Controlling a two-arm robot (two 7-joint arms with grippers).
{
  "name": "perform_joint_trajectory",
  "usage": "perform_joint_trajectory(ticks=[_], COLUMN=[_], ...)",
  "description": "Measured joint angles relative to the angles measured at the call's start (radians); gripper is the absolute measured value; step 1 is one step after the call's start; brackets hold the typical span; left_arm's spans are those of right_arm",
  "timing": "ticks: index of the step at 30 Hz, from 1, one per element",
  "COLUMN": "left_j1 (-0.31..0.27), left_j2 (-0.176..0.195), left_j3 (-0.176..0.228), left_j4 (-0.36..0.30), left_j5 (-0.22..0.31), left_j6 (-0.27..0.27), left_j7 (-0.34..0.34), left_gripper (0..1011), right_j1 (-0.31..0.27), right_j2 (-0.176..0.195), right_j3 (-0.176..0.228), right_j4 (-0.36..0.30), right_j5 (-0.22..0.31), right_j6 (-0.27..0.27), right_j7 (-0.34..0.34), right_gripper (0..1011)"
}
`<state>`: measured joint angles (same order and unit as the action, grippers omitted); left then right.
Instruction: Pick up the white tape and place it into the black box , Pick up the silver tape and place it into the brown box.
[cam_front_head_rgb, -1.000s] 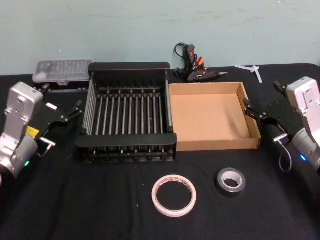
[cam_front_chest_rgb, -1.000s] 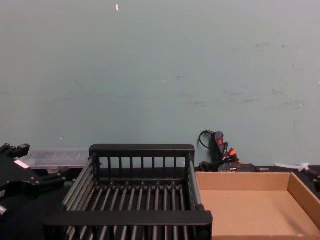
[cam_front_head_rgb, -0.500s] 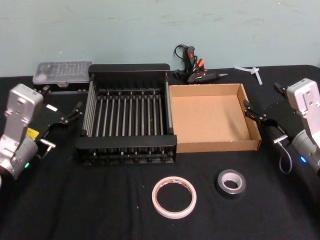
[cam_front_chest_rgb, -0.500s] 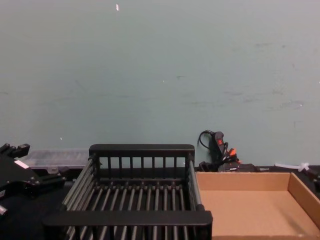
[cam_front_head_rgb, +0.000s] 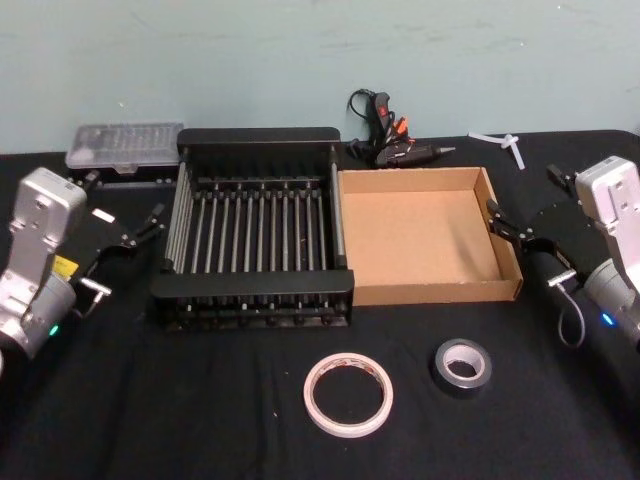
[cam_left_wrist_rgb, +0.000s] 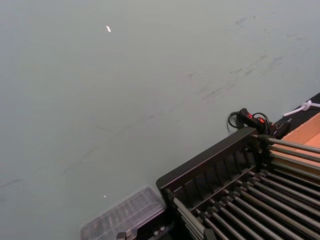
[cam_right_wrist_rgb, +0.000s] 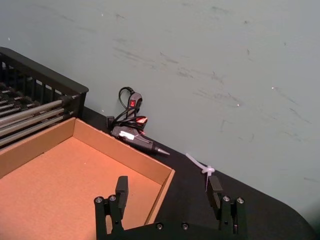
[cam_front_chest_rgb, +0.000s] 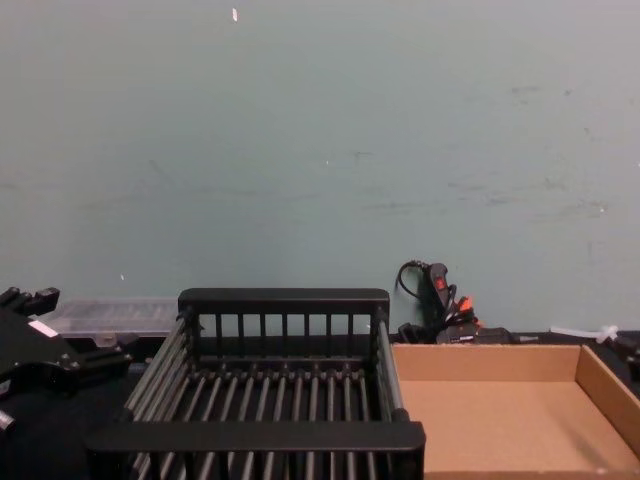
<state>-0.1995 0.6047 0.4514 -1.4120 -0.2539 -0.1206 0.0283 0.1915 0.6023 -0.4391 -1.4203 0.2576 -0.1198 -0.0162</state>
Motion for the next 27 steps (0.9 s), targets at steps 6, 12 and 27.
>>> perform_joint_trajectory(ticks=[6,12,27], left_j1=[0.000,0.000,0.000], left_j2=[0.000,0.000,0.000], left_j3=[0.000,0.000,0.000], left_j4=[0.000,0.000,0.000], left_j5=[0.000,0.000,0.000], left_j6=[0.000,0.000,0.000], left_j7=[0.000,0.000,0.000], left_gripper=[1001,1001,1001], right_j1=[-0.024,-0.056,-0.201], right_j2=[0.000,0.005,0.029], right_j3=[0.026,0.052,0.123], right_j4=[-0.033,-0.080,-0.262], right_j5=[0.025,0.057,0.140], right_j6=[0.013,0.032,0.099], right_j7=[0.030,0.057,0.111], right_gripper=[1002,1002,1000])
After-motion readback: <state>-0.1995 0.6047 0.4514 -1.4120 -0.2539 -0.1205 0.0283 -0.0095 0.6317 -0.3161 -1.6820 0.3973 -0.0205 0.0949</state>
